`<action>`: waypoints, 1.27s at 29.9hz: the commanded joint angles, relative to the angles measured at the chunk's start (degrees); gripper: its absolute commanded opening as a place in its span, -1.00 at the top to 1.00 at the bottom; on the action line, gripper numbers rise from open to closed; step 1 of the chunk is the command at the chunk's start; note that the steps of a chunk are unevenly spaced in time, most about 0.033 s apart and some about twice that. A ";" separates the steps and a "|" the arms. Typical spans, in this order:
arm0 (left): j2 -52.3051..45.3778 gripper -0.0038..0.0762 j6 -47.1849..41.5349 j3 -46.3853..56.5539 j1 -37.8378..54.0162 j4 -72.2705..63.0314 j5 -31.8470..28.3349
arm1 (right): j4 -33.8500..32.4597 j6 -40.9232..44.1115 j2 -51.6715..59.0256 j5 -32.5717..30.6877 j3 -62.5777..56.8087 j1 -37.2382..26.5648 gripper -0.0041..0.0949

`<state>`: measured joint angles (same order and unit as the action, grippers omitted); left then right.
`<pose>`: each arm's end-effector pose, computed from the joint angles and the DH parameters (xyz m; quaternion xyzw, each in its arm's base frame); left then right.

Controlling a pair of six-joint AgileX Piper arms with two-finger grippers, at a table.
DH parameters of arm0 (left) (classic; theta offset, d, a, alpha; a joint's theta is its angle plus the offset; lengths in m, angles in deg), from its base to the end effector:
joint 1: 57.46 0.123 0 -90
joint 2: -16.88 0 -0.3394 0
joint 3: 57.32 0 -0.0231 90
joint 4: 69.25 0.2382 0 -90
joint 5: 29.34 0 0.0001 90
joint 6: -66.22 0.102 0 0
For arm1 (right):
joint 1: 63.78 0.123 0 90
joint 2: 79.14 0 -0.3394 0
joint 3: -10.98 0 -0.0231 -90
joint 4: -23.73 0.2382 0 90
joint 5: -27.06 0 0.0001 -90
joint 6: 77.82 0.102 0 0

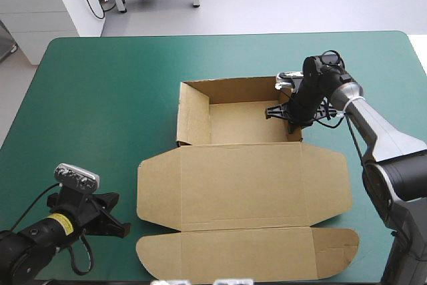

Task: Fold the box

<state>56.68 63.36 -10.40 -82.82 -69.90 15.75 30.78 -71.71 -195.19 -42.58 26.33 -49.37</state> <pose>0.0464 -0.0229 0.3089 0.1761 0.8957 -0.1047 0.3946 0.3889 0.1120 0.3065 -0.0556 0.9931 0.0733 0.0721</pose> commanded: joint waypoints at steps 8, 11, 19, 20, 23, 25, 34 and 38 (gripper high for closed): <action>-7.62 0.92 0.19 -0.22 -0.27 -0.01 -3.88 | -3.29 -3.17 3.76 -1.70 20.74 -9.46 0.96; -8.53 0.92 0.19 -0.22 -0.27 -0.01 -3.77 | -5.22 -3.46 4.35 -1.70 25.06 -16.22 0.96; -9.23 0.92 0.19 -0.22 -0.27 -0.35 -3.77 | -12.70 -5.48 2.30 -1.60 26.16 -30.83 0.96; -9.23 0.92 0.19 -0.22 -0.27 -0.35 -3.77 | -12.88 -5.48 1.59 -1.60 26.16 -32.24 0.96; -9.23 0.92 0.19 -0.22 -0.27 -0.35 -3.68 | -12.50 -6.11 -0.20 -1.70 26.16 -35.59 0.96; -9.23 0.92 0.19 -0.22 -0.27 -0.35 -3.68 | -12.34 -7.27 -1.67 -1.70 26.04 -37.21 0.96; -9.23 0.92 0.19 -0.22 -0.27 -0.35 -3.79 | -12.34 -10.00 -5.96 -1.70 23.21 -41.12 0.94; -9.23 0.92 0.19 -0.22 -0.27 -0.22 -3.79 | -10.20 -13.35 -6.28 -1.70 21.87 -42.48 0.67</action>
<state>47.01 63.60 -9.12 -82.82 -69.94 15.81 19.65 -81.95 -204.88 -44.02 47.36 -90.56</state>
